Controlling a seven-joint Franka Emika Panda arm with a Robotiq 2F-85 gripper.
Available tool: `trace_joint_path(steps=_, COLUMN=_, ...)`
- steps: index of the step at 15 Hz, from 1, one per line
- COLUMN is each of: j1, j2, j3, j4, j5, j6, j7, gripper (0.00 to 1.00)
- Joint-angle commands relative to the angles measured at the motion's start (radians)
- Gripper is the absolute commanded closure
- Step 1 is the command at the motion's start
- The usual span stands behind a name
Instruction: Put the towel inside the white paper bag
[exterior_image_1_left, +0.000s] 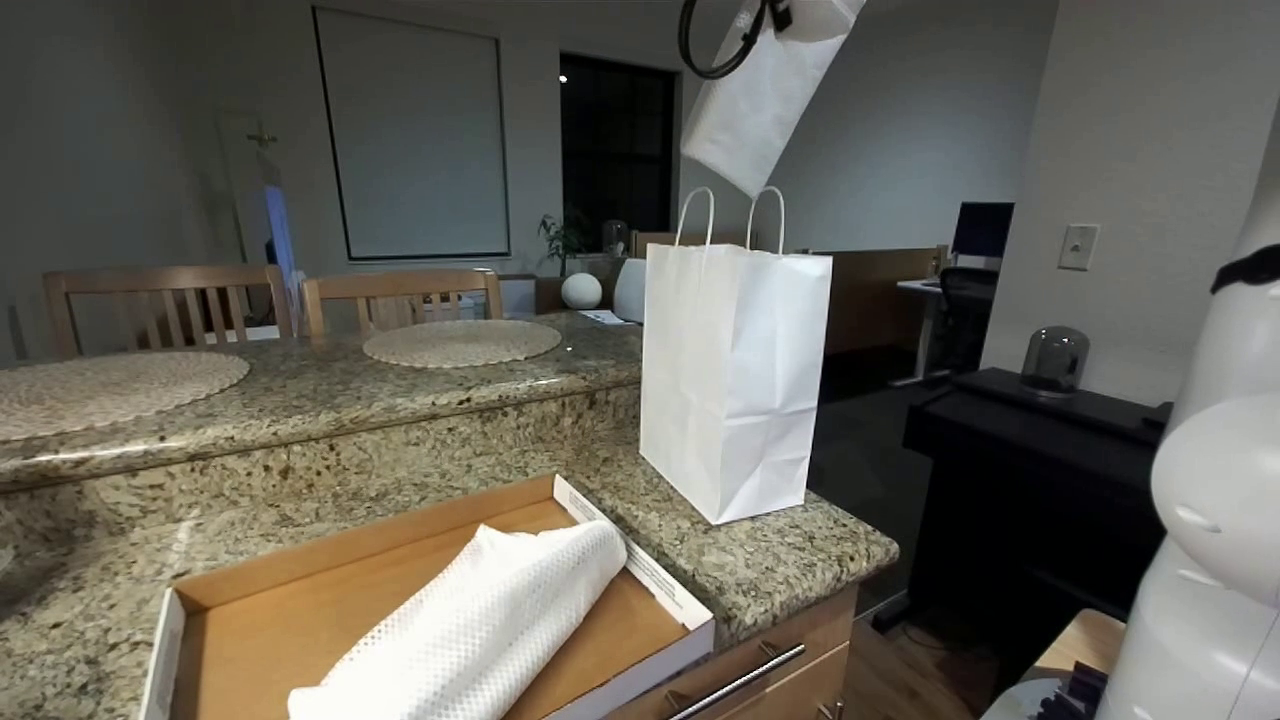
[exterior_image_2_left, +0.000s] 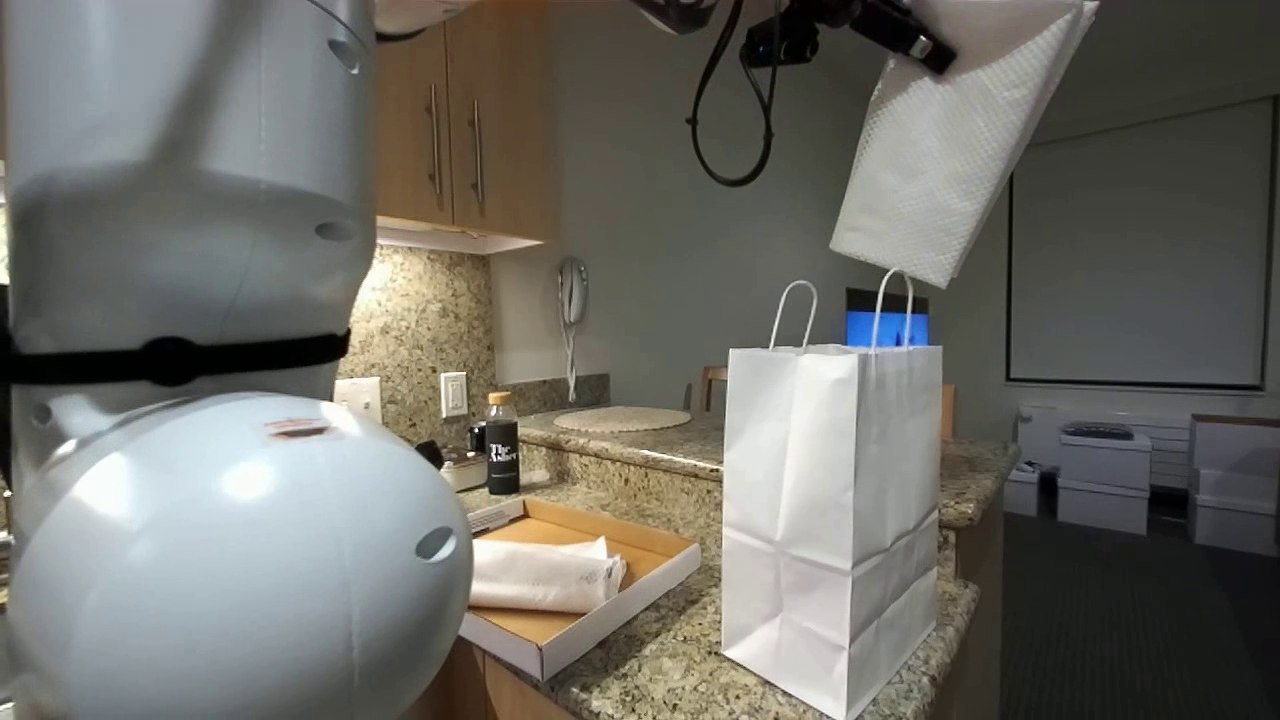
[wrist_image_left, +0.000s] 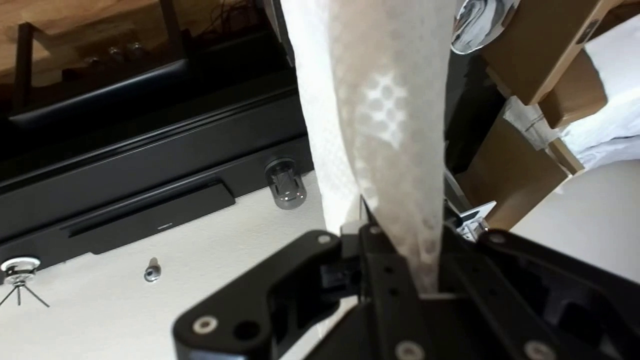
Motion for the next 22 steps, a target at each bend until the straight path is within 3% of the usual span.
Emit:
trace_joint_path(steps=1, j1=0.008, j2=0.019, j3=0.009, j4=0.070, j5=0.016, j6=0.058, j7=-0.095, gripper=0.94)
trace_joint_path(steps=4, j1=-0.003, j2=-0.002, j3=0.004, j4=-0.007, j5=0.046, j6=0.159, j7=-0.204, gripper=0.94)
trace_joint_path(steps=10, j1=-0.037, j2=-0.123, j3=-0.030, j4=-0.342, j5=0.075, j6=0.470, j7=-0.395, gripper=0.94)
trace_joint_path(steps=16, j1=-0.027, j2=-0.333, j3=-0.106, j4=-0.645, j5=0.130, j6=0.693, j7=-0.694, gripper=0.94)
trace_joint_path(steps=22, j1=-0.023, j2=-0.556, j3=-0.101, j4=-0.962, j5=0.148, j6=0.914, j7=-0.899, gripper=0.95)
